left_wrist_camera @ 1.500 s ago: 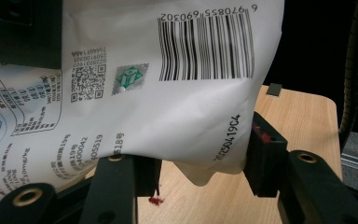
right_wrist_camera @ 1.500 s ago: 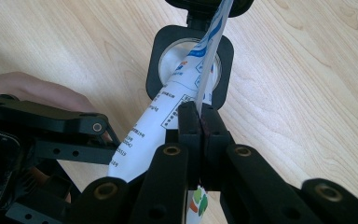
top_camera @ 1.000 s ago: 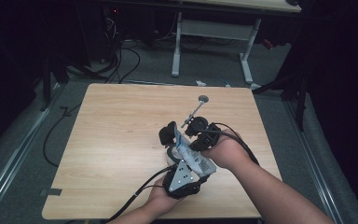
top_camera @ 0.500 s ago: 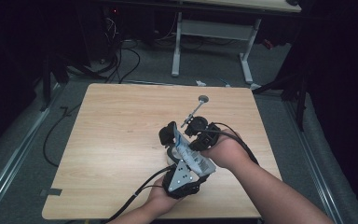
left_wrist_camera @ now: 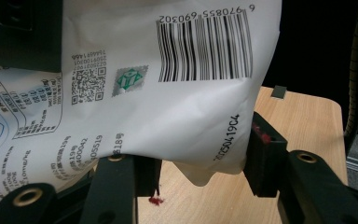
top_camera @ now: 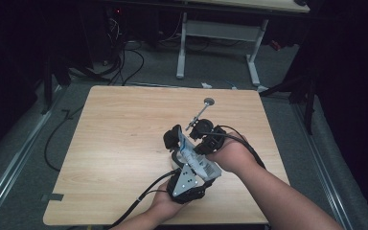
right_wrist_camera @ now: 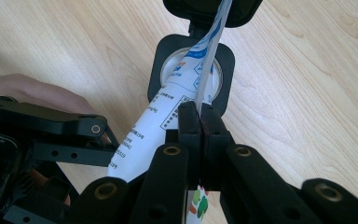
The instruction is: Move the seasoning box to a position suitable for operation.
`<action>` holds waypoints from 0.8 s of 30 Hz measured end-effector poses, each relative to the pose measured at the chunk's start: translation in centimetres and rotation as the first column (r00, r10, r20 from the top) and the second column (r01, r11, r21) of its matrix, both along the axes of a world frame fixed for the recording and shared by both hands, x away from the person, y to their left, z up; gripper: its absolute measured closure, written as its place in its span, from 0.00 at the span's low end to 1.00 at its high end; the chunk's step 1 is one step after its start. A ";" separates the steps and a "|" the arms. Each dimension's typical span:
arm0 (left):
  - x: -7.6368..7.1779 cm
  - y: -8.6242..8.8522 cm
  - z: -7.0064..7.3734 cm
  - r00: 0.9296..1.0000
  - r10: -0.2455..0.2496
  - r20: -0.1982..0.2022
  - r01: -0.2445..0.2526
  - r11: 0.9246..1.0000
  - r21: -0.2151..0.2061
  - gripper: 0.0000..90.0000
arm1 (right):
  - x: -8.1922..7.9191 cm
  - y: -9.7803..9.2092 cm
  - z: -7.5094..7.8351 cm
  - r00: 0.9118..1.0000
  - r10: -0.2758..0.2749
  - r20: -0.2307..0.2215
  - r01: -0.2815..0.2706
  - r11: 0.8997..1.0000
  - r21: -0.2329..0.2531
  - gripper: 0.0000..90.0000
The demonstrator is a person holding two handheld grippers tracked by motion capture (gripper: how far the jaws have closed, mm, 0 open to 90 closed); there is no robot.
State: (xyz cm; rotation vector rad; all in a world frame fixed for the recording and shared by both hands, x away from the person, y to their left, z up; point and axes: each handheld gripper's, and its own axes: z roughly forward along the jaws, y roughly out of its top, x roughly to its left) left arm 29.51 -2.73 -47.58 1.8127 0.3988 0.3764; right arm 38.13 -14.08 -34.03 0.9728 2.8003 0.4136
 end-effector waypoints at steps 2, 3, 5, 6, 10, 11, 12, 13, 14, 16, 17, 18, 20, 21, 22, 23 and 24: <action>0.0 0.0 0.0 1.000 0.001 0.002 -0.001 1.000 0.000 0.61 | 0.0 0.0 0.0 1.000 0.001 0.001 -0.001 1.000 0.000 0.99; 0.0 0.0 0.0 1.000 0.000 0.002 0.000 1.000 -0.001 0.61 | 0.0 0.0 0.0 1.000 0.001 0.001 -0.001 1.000 -0.003 0.99; 0.0 0.0 0.0 1.000 -0.001 0.002 0.001 1.000 0.000 0.61 | 0.0 0.0 0.0 1.000 0.002 0.004 -0.002 1.000 -0.005 0.99; 0.0 0.0 0.0 1.000 0.000 0.002 0.000 1.000 0.000 0.61 | 0.0 0.0 0.0 1.000 0.002 0.004 -0.002 1.000 -0.005 0.99; 0.0 0.0 0.0 1.000 0.002 0.000 -0.002 1.000 0.000 0.61 | 0.1 0.0 -0.1 1.000 0.003 0.001 -0.003 1.000 -0.004 0.99; 0.0 0.1 0.0 1.000 0.004 0.001 -0.004 1.000 0.000 0.61 | 0.1 0.0 -0.1 1.000 0.002 0.000 -0.002 1.000 -0.003 0.99; 0.1 0.1 0.0 1.000 0.003 -0.001 -0.003 1.000 -0.001 0.61 | 0.2 0.1 -0.1 1.000 0.002 0.001 -0.002 1.000 -0.005 0.99; 0.1 0.1 0.0 1.000 0.004 -0.001 -0.004 1.000 -0.002 0.61 | 0.2 0.1 -0.1 1.000 0.004 0.001 -0.004 1.000 -0.002 0.99; 0.1 0.1 0.0 1.000 0.005 -0.001 -0.005 1.000 -0.003 0.61 | 0.2 0.1 -0.1 1.000 0.001 -0.001 -0.001 1.000 0.000 0.99; 0.1 0.2 0.1 1.000 0.007 -0.001 -0.007 1.000 -0.004 0.61 | 0.3 0.2 -0.1 1.000 0.006 -0.002 -0.006 1.000 0.003 0.99; 0.1 0.2 0.1 1.000 0.007 -0.001 -0.007 1.000 -0.006 0.61 | 0.3 0.1 0.0 1.000 0.007 0.000 -0.007 1.000 0.004 0.99; 0.1 0.2 0.1 1.000 0.006 -0.002 -0.006 1.000 -0.008 0.61 | 0.3 0.1 0.0 1.000 0.009 0.001 -0.009 1.000 0.005 0.99; 0.1 0.2 0.1 1.000 0.007 -0.002 -0.007 1.000 -0.007 0.61 | 0.3 0.1 0.0 1.000 0.008 0.000 -0.008 1.000 0.004 0.99; 0.1 0.2 0.1 1.000 0.007 -0.002 -0.007 1.000 -0.008 0.61 | 0.4 0.1 0.0 1.000 0.010 0.001 -0.010 1.000 0.003 0.99; 0.1 0.2 0.1 1.000 0.007 -0.002 -0.007 1.000 -0.007 0.61 | 0.3 0.2 0.0 1.000 0.008 -0.001 -0.008 1.000 0.002 0.99; 0.1 0.2 0.1 1.000 0.007 -0.002 -0.007 1.000 -0.007 0.61 | 0.3 0.2 0.0 1.000 0.009 0.000 -0.009 1.000 0.001 0.99; 0.1 0.2 0.1 1.000 0.007 -0.001 -0.007 1.000 -0.007 0.61 | 0.4 0.2 0.0 1.000 0.009 0.000 -0.009 1.000 0.002 0.99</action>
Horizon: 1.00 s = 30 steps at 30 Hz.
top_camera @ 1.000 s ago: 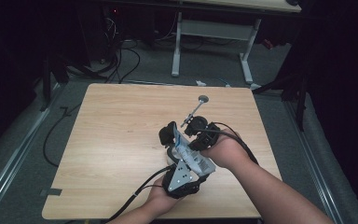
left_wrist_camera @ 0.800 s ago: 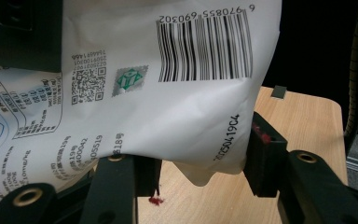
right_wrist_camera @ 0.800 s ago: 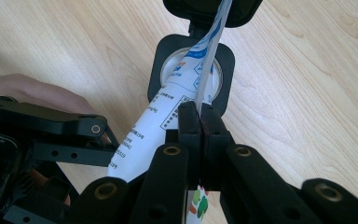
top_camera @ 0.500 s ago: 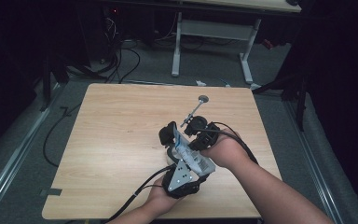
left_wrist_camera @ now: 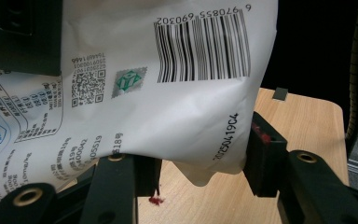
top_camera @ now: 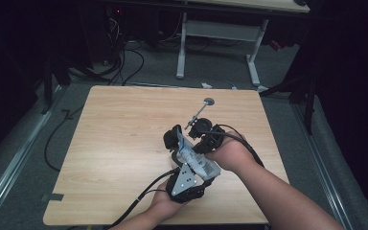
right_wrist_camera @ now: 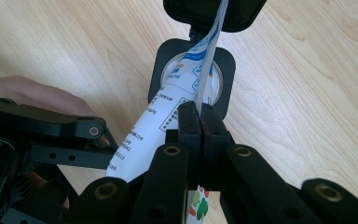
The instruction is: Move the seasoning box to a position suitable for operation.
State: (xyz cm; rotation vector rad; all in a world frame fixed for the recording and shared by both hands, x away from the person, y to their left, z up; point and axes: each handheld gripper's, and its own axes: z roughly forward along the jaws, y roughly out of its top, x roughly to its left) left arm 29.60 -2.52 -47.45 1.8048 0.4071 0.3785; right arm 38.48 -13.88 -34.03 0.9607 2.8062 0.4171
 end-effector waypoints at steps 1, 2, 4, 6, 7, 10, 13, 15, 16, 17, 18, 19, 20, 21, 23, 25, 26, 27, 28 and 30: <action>0.0 0.0 0.0 1.000 0.000 0.000 0.000 1.000 0.000 0.61 | 0.0 0.0 0.0 1.000 -0.001 0.001 0.001 1.000 -0.003 0.99; 0.0 0.0 0.0 1.000 0.000 0.001 0.000 1.000 -0.001 0.61 | 0.0 0.0 0.0 1.000 -0.003 0.000 0.003 1.000 -0.002 0.99; 0.0 0.0 0.0 1.000 0.000 0.000 0.000 1.000 -0.002 0.61 | 0.0 0.1 0.0 1.000 -0.003 0.000 0.003 1.000 -0.002 0.99; 0.0 0.0 0.1 1.000 0.000 0.001 0.000 1.000 -0.003 0.61 | 0.0 0.1 0.1 1.000 -0.002 0.001 0.002 1.000 -0.002 0.99; 0.0 0.0 0.1 1.000 0.000 0.001 0.000 1.000 -0.003 0.61 | 0.0 0.1 0.0 1.000 -0.002 0.000 0.002 1.000 -0.001 0.99; 0.0 0.1 0.1 1.000 0.001 -0.001 -0.001 1.000 -0.007 0.61 | 0.0 0.1 0.0 1.000 0.000 0.001 0.000 1.000 -0.001 0.99; 0.0 0.1 0.1 1.000 0.003 0.000 -0.003 1.000 -0.006 0.61 | 0.1 0.2 -0.1 1.000 0.005 0.002 -0.005 1.000 0.002 0.99; 0.0 0.1 0.1 1.000 0.002 0.002 -0.002 1.000 -0.004 0.61 | 0.1 0.2 -0.1 1.000 0.005 0.001 -0.005 1.000 0.001 0.99; 0.1 0.1 0.1 1.000 0.002 0.002 -0.002 1.000 -0.003 0.61 | 0.1 0.2 -0.1 1.000 0.005 0.001 -0.005 1.000 -0.001 0.99; 0.1 0.1 0.1 1.000 0.002 0.001 -0.002 1.000 -0.003 0.61 | 0.1 0.2 -0.1 1.000 0.005 0.002 -0.005 1.000 -0.002 0.99; 0.1 0.1 0.1 1.000 0.001 0.002 -0.001 1.000 -0.003 0.61 | 0.1 0.2 -0.1 1.000 0.005 0.002 -0.005 1.000 -0.002 0.99; 0.0 0.1 0.1 1.000 0.000 0.002 0.000 1.000 -0.005 0.61 | 0.1 0.2 -0.1 1.000 0.005 0.002 -0.005 1.000 0.000 0.99; 0.0 0.1 0.1 1.000 0.000 0.002 0.000 1.000 -0.006 0.61 | 0.1 0.2 -0.1 1.000 0.005 0.002 -0.005 1.000 -0.001 0.99; 0.0 0.1 0.1 1.000 0.000 0.002 0.000 1.000 -0.008 0.61 | 0.1 0.1 -0.1 1.000 0.004 0.002 -0.004 1.000 0.000 0.99; 0.0 0.1 0.1 1.000 0.000 0.004 0.000 1.000 -0.007 0.61 | 0.0 0.1 0.0 1.000 0.002 0.003 -0.002 1.000 -0.002 0.99; 0.0 0.1 0.1 1.000 -0.001 0.006 0.001 1.000 -0.003 0.61 | -0.1 0.1 0.0 1.000 0.000 0.004 0.000 1.000 -0.003 0.99; 0.0 0.1 0.1 1.000 -0.001 0.005 0.001 1.000 -0.003 0.61 | -0.1 0.1 0.0 1.000 -0.005 0.003 0.005 1.000 -0.002 1.00; 0.0 0.1 0.1 1.000 -0.001 0.005 0.001 1.000 -0.003 0.61 | -0.1 0.1 0.0 1.000 -0.001 0.006 0.001 1.000 -0.004 0.99; 0.0 0.1 0.1 1.000 -0.002 0.007 0.002 1.000 -0.004 0.61 | -0.1 0.1 0.0 1.000 0.001 0.006 -0.001 1.000 -0.004 1.00; 0.0 0.0 0.1 1.000 -0.003 0.007 0.003 1.000 -0.003 0.61 | -0.1 0.0 0.0 1.000 0.000 0.004 0.000 1.000 -0.001 0.99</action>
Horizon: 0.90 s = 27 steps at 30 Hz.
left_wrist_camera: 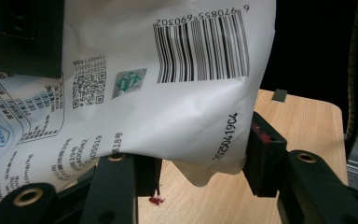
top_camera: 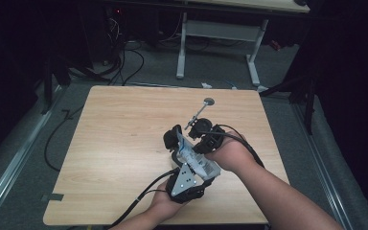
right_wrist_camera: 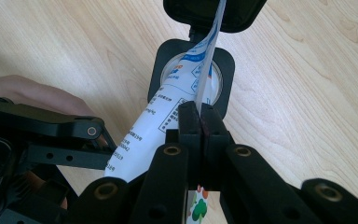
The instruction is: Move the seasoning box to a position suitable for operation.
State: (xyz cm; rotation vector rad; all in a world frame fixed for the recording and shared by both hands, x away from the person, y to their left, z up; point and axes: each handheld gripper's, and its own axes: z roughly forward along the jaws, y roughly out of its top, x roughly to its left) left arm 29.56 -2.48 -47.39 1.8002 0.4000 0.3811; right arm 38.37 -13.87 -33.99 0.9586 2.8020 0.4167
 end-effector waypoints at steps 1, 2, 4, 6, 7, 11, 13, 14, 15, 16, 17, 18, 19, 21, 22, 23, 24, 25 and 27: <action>0.0 0.0 0.0 1.000 -0.001 0.000 0.001 1.000 0.000 0.61 | 0.0 0.0 0.0 1.000 -0.003 -0.001 0.003 1.000 0.004 0.99; 0.0 0.0 0.0 1.000 -0.001 0.001 0.001 1.000 0.001 0.61 | 0.0 0.0 0.0 1.000 -0.003 -0.001 0.003 1.000 0.004 0.99; 0.0 0.0 0.0 1.000 -0.002 0.003 0.002 1.000 0.004 0.61 | -0.1 -0.1 0.0 1.000 -0.001 0.001 0.001 1.000 0.002 0.99; -0.1 -0.1 -0.1 1.000 -0.004 0.003 0.004 1.000 0.005 0.61 | -0.1 -0.2 0.0 1.000 -0.002 0.004 0.002 1.000 0.001 0.99; -0.1 -0.1 -0.1 1.000 -0.005 0.002 0.005 1.000 0.005 0.61 | -0.2 -0.2 0.0 1.000 -0.007 0.001 0.007 1.000 0.003 0.99; -0.1 -0.1 -0.1 1.000 -0.006 0.000 0.006 1.000 0.005 0.61 | -0.2 -0.4 -0.1 1.000 -0.006 0.002 0.006 1.000 0.006 0.99; -0.1 -0.2 -0.1 1.000 -0.006 0.000 0.006 1.000 0.005 0.61 | -0.2 -0.4 -0.2 1.000 -0.009 0.000 0.009 1.000 0.004 0.99; -0.1 -0.2 -0.1 1.000 -0.006 0.000 0.006 1.000 0.005 0.61 | -0.2 -0.4 -0.2 1.000 -0.008 0.000 0.008 1.000 0.001 0.99; -0.1 -0.2 -0.1 1.000 -0.006 -0.002 0.006 1.000 0.002 0.61 | -0.2 -0.4 -0.2 1.000 -0.007 0.000 0.007 1.000 0.003 1.00; -0.1 -0.2 -0.1 1.000 -0.006 -0.002 0.006 1.000 0.001 0.61 | -0.2 -0.4 -0.2 1.000 -0.008 -0.001 0.008 1.000 0.004 1.00; -0.2 -0.2 -0.1 1.000 -0.006 -0.002 0.006 1.000 0.000 0.61 | -0.2 -0.4 -0.2 1.000 -0.008 -0.001 0.008 1.000 0.004 1.00; -0.2 -0.2 0.0 1.000 -0.006 -0.003 0.006 1.000 -0.001 0.61 | -0.1 -0.4 -0.2 1.000 -0.005 0.001 0.005 1.000 0.001 1.00; -0.2 -0.1 0.0 1.000 -0.005 -0.003 0.005 1.000 -0.002 0.61 | -0.1 -0.3 -0.2 1.000 -0.004 0.000 0.004 1.000 0.001 1.00; -0.2 -0.1 0.0 1.000 -0.004 -0.003 0.004 1.000 -0.001 0.61 | -0.2 -0.3 -0.2 1.000 -0.010 -0.002 0.010 1.000 0.002 1.00; -0.2 -0.1 0.0 1.000 -0.004 -0.003 0.004 1.000 -0.001 0.61 | -0.2 -0.3 -0.2 1.000 -0.011 -0.002 0.011 1.000 0.002 1.00; -0.1 -0.1 0.0 1.000 -0.004 -0.004 0.004 1.000 -0.001 0.61 | -0.2 -0.3 -0.2 1.000 -0.010 -0.002 0.010 1.000 0.002 0.99; -0.1 -0.1 0.0 1.000 -0.004 -0.004 0.004 1.000 -0.001 0.61 | -0.2 -0.3 -0.2 1.000 -0.010 -0.001 0.010 1.000 0.002 1.00; -0.1 -0.1 0.0 1.000 -0.004 -0.004 0.004 1.000 -0.002 0.61 | -0.1 -0.3 -0.2 1.000 -0.010 -0.002 0.010 1.000 0.004 0.99; -0.1 -0.1 0.0 1.000 -0.004 -0.005 0.004 1.000 -0.001 0.61 | -0.1 -0.3 -0.2 1.000 -0.005 0.001 0.005 1.000 0.003 0.99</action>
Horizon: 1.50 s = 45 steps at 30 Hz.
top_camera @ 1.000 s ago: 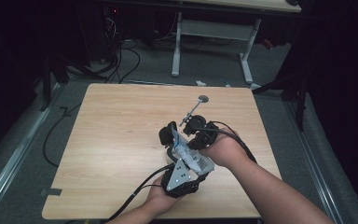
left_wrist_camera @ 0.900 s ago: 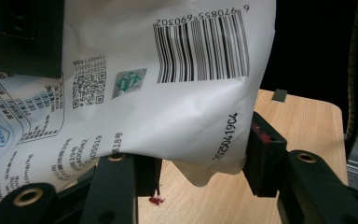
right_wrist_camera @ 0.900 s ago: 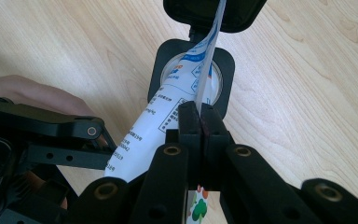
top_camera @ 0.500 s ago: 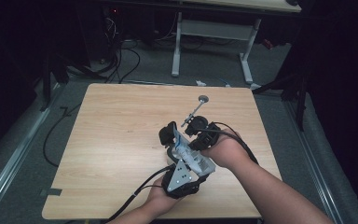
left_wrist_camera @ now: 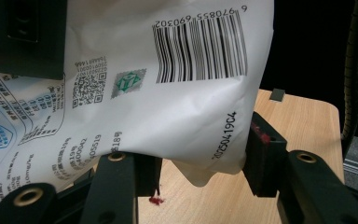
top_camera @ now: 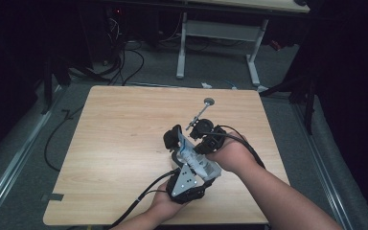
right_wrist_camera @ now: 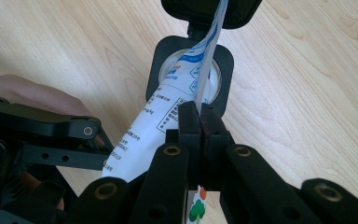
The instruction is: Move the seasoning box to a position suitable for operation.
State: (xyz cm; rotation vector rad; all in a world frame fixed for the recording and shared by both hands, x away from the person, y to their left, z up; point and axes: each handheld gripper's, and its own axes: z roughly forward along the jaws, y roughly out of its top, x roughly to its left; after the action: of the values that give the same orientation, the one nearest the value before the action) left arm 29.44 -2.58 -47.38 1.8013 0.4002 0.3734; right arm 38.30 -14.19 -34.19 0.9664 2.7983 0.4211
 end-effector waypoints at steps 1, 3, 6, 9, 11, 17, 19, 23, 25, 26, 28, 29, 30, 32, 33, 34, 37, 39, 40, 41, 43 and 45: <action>0.0 0.0 0.0 1.000 0.000 0.000 0.000 1.000 0.000 0.61 | 0.0 0.0 0.0 1.000 0.002 0.001 -0.002 1.000 0.000 1.00; 0.0 0.0 0.0 1.000 0.001 0.000 -0.001 1.000 0.000 0.61 | 0.1 0.0 -0.1 1.000 0.004 0.002 -0.004 1.000 0.002 1.00; 0.0 0.0 0.0 1.000 0.002 0.001 -0.002 1.000 -0.001 0.61 | 0.1 0.1 -0.1 1.000 0.004 0.000 -0.004 1.000 0.001 1.00; 0.0 0.0 0.0 1.000 0.001 0.001 -0.001 1.000 -0.001 0.61 | 0.1 0.1 -0.1 1.000 0.003 -0.001 -0.003 1.000 0.001 1.00; 0.0 0.0 0.0 1.000 0.001 0.000 -0.001 1.000 -0.003 0.61 | 0.1 0.1 -0.1 1.000 0.002 -0.001 -0.002 1.000 -0.002 1.00; 0.0 0.0 0.0 1.000 0.003 -0.003 -0.003 1.000 -0.003 0.61 | 0.2 0.2 -0.2 1.000 0.005 -0.003 -0.005 1.000 -0.006 1.00; 0.0 0.0 0.0 1.000 0.003 -0.001 -0.003 1.000 -0.001 0.61 | 0.2 0.2 -0.2 1.000 0.007 -0.002 -0.007 1.000 -0.008 1.00; 0.0 0.0 0.1 1.000 0.002 -0.002 -0.002 1.000 -0.003 0.61 | 0.2 0.2 -0.3 1.000 0.006 -0.002 -0.006 1.000 -0.006 1.00; 0.0 0.1 0.1 1.000 0.002 -0.002 -0.002 1.000 -0.002 0.61 | 0.2 0.2 -0.3 1.000 0.006 -0.004 -0.006 1.000 -0.009 1.00; 0.0 0.1 0.1 1.000 0.002 -0.002 -0.002 1.000 -0.002 0.61 | 0.2 0.2 -0.3 1.000 0.006 -0.004 -0.006 1.000 -0.006 1.00; 0.0 0.1 0.1 1.000 0.002 -0.001 -0.002 1.000 -0.003 0.61 | 0.3 0.2 -0.4 1.000 0.005 -0.004 -0.005 1.000 -0.006 1.00; 0.0 0.1 0.1 1.000 0.002 -0.001 -0.002 1.000 -0.003 0.61 | 0.3 0.2 -0.4 1.000 0.004 -0.004 -0.004 1.000 -0.006 1.00; 0.0 0.1 0.1 1.000 0.002 -0.002 -0.002 1.000 -0.003 0.61 | 0.3 0.3 -0.4 1.000 0.004 -0.003 -0.004 1.000 -0.009 1.00; 0.0 0.1 0.1 1.000 0.002 -0.001 -0.002 1.000 -0.002 0.61 | 0.3 0.3 -0.4 1.000 0.002 -0.004 -0.002 1.000 -0.012 0.99; 0.0 0.0 0.1 1.000 0.002 -0.001 -0.002 1.000 -0.003 0.61 | 0.3 0.3 -0.4 1.000 0.003 -0.004 -0.003 1.000 -0.011 1.00; 0.0 0.1 0.1 1.000 0.001 -0.001 -0.001 1.000 -0.004 0.61 | 0.3 0.2 -0.4 1.000 0.004 -0.004 -0.004 1.000 -0.008 1.00; 0.0 0.1 0.1 1.000 -0.001 -0.001 0.001 1.000 -0.005 0.61 | 0.3 0.1 -0.4 1.000 0.004 -0.003 -0.004 1.000 -0.008 1.00; 0.0 0.1 0.1 1.000 -0.001 -0.001 0.001 1.000 -0.004 0.61 | 0.3 0.1 -0.3 1.000 0.005 -0.003 -0.005 1.000 -0.007 1.00; 0.0 0.1 0.1 1.000 -0.001 -0.001 0.001 1.000 -0.004 0.61 | 0.3 0.1 -0.3 1.000 0.004 -0.003 -0.004 1.000 -0.008 1.00; 0.0 0.1 0.1 1.000 -0.001 0.000 0.001 1.000 -0.003 0.61 | 0.3 0.1 -0.3 1.000 0.004 -0.003 -0.004 1.000 -0.008 1.00; 0.0 0.1 0.1 1.000 -0.002 -0.001 0.002 1.000 -0.003 0.61 | 0.3 0.1 -0.3 1.000 0.004 -0.002 -0.004 1.000 -0.008 1.00; 0.0 0.1 0.1 1.000 -0.001 0.001 0.001 1.000 -0.004 0.61 | 0.3 0.1 -0.3 1.000 0.005 -0.001 -0.005 1.000 -0.002 1.00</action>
State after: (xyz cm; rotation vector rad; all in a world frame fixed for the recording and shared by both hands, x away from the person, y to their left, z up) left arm 29.45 -2.46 -47.32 1.7979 0.3994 0.3724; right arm 38.58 -14.13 -34.45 0.9600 2.8017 0.4182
